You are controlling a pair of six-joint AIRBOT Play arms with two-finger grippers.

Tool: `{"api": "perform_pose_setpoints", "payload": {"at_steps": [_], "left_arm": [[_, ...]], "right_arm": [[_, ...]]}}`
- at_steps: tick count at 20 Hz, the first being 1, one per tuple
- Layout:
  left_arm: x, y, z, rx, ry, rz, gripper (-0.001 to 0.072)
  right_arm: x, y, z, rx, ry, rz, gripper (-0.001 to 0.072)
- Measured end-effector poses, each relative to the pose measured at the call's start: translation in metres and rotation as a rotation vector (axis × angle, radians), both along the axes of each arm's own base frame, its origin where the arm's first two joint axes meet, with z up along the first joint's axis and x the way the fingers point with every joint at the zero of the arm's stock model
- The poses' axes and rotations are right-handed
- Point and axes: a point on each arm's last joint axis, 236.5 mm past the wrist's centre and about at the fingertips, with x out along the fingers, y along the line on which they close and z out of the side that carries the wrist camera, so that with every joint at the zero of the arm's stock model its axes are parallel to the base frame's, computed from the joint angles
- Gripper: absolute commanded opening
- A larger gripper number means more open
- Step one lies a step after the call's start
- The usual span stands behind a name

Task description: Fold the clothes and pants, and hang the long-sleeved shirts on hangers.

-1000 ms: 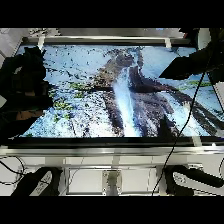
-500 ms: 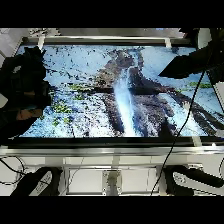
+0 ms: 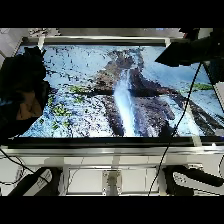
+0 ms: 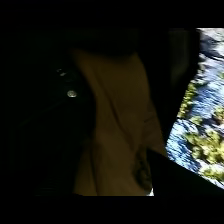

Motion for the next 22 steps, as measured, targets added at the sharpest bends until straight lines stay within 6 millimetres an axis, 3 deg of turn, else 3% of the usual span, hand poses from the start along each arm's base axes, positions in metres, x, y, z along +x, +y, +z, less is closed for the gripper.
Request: {"api": "perform_pose_setpoints", "payload": {"at_steps": [4, 8, 12, 13, 14, 15, 18, 20, 22], "left_arm": [[-0.005, 0.042, -0.041, -0.024, 0.084, 0.101, 0.0599], [-0.001, 0.054, -0.077, -0.056, 0.159, 0.124, 0.0598], [0.003, 0.063, -0.099, -0.071, 0.202, 0.134, 0.0579], [0.004, 0.065, -0.102, -0.068, 0.212, 0.129, 0.0439], [0.005, 0.067, -0.103, -0.062, 0.218, 0.125, 0.0128], [0.007, 0.070, -0.102, -0.054, 0.221, 0.120, 0.0020], [0.014, 0.074, -0.082, -0.034, 0.205, 0.116, 0.0016], [0.019, 0.073, -0.050, -0.010, 0.170, 0.115, 0.0015], [0.025, 0.061, 0.000, 0.007, 0.094, 0.104, 0.0015]], "right_arm": [[0.030, -0.002, 0.014, 0.036, -0.100, -0.062, 0.0509], [0.051, -0.005, 0.032, 0.073, -0.198, -0.114, 0.0508], [0.058, -0.007, 0.039, 0.085, -0.232, -0.132, 0.0508], [0.059, -0.007, 0.040, 0.087, -0.238, -0.135, 0.0508], [0.060, -0.007, 0.040, 0.087, -0.241, -0.137, 0.0508], [0.060, -0.007, 0.041, 0.089, -0.244, -0.138, 0.0508], [0.061, -0.008, 0.042, 0.089, -0.249, -0.141, 0.0508], [0.060, -0.009, 0.046, 0.088, -0.258, -0.142, 0.0508], [0.059, -0.013, 0.056, 0.083, -0.284, -0.151, 0.0507]]}}
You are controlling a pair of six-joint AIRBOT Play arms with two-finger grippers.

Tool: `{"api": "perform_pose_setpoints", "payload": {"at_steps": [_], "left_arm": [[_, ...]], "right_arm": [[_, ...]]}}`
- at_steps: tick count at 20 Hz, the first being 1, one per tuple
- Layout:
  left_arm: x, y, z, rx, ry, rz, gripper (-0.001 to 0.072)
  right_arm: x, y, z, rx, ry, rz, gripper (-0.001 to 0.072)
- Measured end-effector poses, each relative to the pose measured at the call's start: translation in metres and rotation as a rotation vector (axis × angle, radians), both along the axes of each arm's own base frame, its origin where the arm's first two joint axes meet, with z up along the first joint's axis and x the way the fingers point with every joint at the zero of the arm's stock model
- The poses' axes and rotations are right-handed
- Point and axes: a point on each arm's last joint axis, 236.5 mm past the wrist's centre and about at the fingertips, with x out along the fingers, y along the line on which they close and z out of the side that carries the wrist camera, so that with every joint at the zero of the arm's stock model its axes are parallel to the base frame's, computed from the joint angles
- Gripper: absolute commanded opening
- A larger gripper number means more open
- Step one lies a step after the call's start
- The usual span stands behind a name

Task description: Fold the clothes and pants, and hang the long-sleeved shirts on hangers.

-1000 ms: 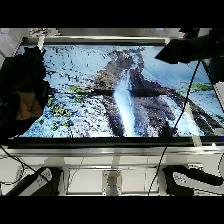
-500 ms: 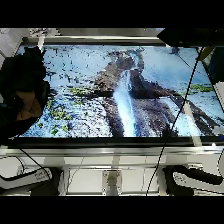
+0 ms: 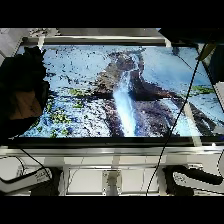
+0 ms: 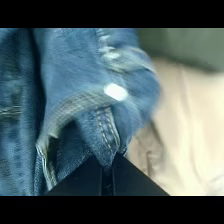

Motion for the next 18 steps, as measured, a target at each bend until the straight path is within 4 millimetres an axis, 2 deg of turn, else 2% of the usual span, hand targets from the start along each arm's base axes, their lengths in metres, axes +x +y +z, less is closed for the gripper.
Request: {"api": "perform_pose_setpoints", "payload": {"at_steps": [2, 4, 5, 7, 9, 11, 13, 14, 16, 18], "left_arm": [[0.005, -0.031, 0.053, -0.019, -0.118, -0.039, 0.0016], [0.010, -0.090, 0.109, -0.096, -0.281, -0.134, 0.0016], [0.011, -0.124, 0.130, -0.150, -0.342, -0.199, 0.0015], [0.008, -0.206, 0.165, -0.277, -0.443, -0.375, 0.0016], [-0.001, -0.294, 0.183, -0.413, -0.474, -0.578, 0.0016], [-0.019, -0.381, 0.183, -0.531, -0.432, -0.781, 0.0016], [-0.042, -0.462, 0.162, -0.624, -0.325, -0.960, 0.0016], [-0.054, -0.500, 0.146, -0.660, -0.265, -1.036, 0.0016], [-0.081, -0.573, 0.100, -0.708, -0.110, -1.163, 0.0016], [-0.107, -0.633, 0.050, -0.746, 0.014, -1.237, 0.0016]], "right_arm": [[-0.004, -0.010, 0.014, -0.009, -0.037, -0.024, 0.0508], [-0.011, -0.027, 0.029, -0.034, -0.084, -0.056, 0.0507], [-0.016, -0.038, 0.037, -0.054, -0.110, -0.079, 0.0507], [-0.027, -0.066, 0.051, -0.109, -0.157, -0.142, 0.0507], [-0.039, -0.098, 0.065, -0.164, -0.199, -0.229, 0.0507], [-0.051, -0.130, 0.075, -0.215, -0.226, -0.323, 0.0507], [-0.061, -0.157, 0.081, -0.252, -0.234, -0.402, 0.0507], [-0.065, -0.167, 0.080, -0.263, -0.227, -0.430, 0.0507], [-0.070, -0.185, 0.073, -0.286, -0.193, -0.476, 0.0507], [-0.070, -0.196, 0.061, -0.294, -0.153, -0.497, 0.0507]]}}
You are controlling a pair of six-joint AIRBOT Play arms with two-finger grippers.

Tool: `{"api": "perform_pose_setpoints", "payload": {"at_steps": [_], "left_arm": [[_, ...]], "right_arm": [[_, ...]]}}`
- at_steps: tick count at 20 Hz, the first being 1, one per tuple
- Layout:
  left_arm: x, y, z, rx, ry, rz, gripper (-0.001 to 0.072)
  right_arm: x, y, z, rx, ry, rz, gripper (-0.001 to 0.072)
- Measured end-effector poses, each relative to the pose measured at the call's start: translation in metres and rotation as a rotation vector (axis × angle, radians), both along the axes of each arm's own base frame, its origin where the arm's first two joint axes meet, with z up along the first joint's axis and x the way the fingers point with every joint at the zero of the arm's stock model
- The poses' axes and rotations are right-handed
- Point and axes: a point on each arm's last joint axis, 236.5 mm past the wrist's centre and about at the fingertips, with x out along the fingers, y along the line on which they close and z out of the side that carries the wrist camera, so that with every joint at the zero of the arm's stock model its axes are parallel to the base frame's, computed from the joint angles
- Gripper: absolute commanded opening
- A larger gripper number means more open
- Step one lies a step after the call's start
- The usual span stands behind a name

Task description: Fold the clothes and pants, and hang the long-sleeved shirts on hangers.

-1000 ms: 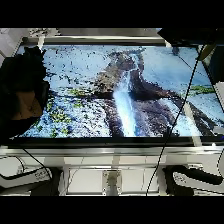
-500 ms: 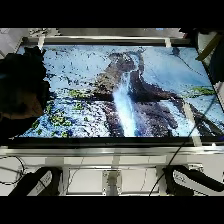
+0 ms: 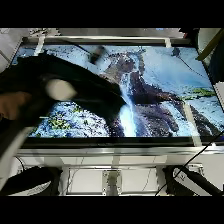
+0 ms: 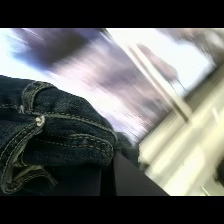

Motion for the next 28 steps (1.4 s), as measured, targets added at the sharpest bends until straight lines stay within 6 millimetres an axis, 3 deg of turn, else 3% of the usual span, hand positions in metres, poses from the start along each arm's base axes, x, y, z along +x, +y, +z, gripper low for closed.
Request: {"api": "perform_pose_setpoints", "payload": {"at_steps": [2, 4, 5, 7, 8, 10, 11, 14, 17, 19, 21, 23, 25, 28], "left_arm": [[-0.023, -0.052, -0.042, -0.022, 0.089, -0.049, 0.0055], [-0.038, -0.084, -0.074, -0.046, 0.164, -0.056, 0.0516], [-0.038, -0.092, -0.083, -0.057, 0.183, -0.048, 0.0603], [-0.024, -0.092, -0.086, -0.082, 0.193, -0.013, 0.0603], [-0.008, -0.083, -0.079, -0.096, 0.184, 0.020, 0.0603], [0.032, -0.044, -0.056, -0.101, 0.139, 0.091, 0.0600], [0.054, -0.014, -0.045, -0.080, 0.107, 0.131, 0.0595], [0.109, 0.112, -0.023, 0.058, 0.038, 0.310, 0.0589], [0.129, 0.245, -0.031, 0.208, 0.094, 0.544, 0.0589], [0.122, 0.305, -0.052, 0.272, 0.178, 0.658, 0.0589], [0.107, 0.344, -0.081, 0.316, 0.266, 0.735, 0.0589], [0.094, 0.364, -0.109, 0.340, 0.323, 0.779, 0.0590], [0.089, 0.373, -0.128, 0.338, 0.342, 0.810, 0.0590], [0.097, 0.374, -0.137, 0.287, 0.322, 0.850, 0.0590]], "right_arm": [[0.005, -0.008, -0.015, 0.007, 0.043, -0.016, 0.0507], [0.012, -0.014, -0.034, 0.020, 0.095, -0.023, 0.0507], [0.016, -0.017, -0.043, 0.028, 0.118, -0.025, 0.0508], [0.024, -0.021, -0.059, 0.041, 0.159, -0.027, 0.0508], [0.028, -0.023, -0.067, 0.048, 0.177, -0.028, 0.0507], [0.034, -0.025, -0.085, 0.056, 0.223, -0.024, 0.0507], [0.035, -0.026, -0.097, 0.062, 0.253, -0.022, 0.0508], [0.032, -0.023, -0.151, 0.107, 0.405, -0.005, 0.0507], [0.016, -0.006, -0.222, 0.197, 0.589, 0.042, 0.0508], [-0.006, 0.007, -0.270, 0.253, 0.710, 0.065, 0.0507], [-0.039, 0.025, -0.319, 0.318, 0.834, 0.087, 0.0508], [-0.073, 0.047, -0.364, 0.396, 0.937, 0.117, 0.0508], [-0.104, 0.074, -0.405, 0.493, 1.018, 0.155, 0.0510], [-0.120, 0.106, -0.443, 0.635, 1.027, 0.185, 0.0511]]}}
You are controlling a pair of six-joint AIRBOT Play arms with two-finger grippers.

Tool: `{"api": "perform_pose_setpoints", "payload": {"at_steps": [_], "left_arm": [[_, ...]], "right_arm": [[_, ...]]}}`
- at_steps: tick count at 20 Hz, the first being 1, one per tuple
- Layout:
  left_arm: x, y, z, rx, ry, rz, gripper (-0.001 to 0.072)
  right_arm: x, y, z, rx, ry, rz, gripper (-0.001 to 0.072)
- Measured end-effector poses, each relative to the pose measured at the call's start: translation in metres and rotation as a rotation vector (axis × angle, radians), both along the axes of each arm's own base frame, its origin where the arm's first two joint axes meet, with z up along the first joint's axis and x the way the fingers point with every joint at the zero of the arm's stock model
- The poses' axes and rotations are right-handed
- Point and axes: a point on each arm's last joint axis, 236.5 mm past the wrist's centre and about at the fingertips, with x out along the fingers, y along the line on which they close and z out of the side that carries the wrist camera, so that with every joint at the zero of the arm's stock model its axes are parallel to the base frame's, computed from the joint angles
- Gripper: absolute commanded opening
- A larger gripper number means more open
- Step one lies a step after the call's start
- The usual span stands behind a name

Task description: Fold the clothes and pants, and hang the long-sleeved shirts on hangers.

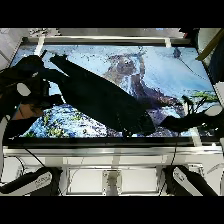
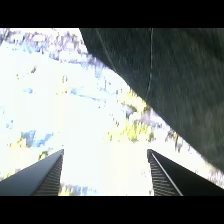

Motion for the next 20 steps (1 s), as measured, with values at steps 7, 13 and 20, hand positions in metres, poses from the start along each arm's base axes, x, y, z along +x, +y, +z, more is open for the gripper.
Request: {"api": "perform_pose_setpoints", "payload": {"at_steps": [7, 13, 20], "left_arm": [[0.015, 0.000, -0.001, -0.029, -0.067, 0.043, 0.0590], [0.017, 0.000, -0.001, -0.034, -0.076, 0.049, 0.0590], [0.015, -0.001, 0.007, -0.034, -0.090, 0.046, 0.0590]], "right_arm": [[0.008, 0.017, -0.048, 0.108, 0.022, -0.104, 0.0508], [0.019, 0.040, -0.061, 0.215, 0.031, -0.113, 0.0047], [0.040, 0.029, -0.008, 0.206, -0.074, 0.016, 0.0047]]}}
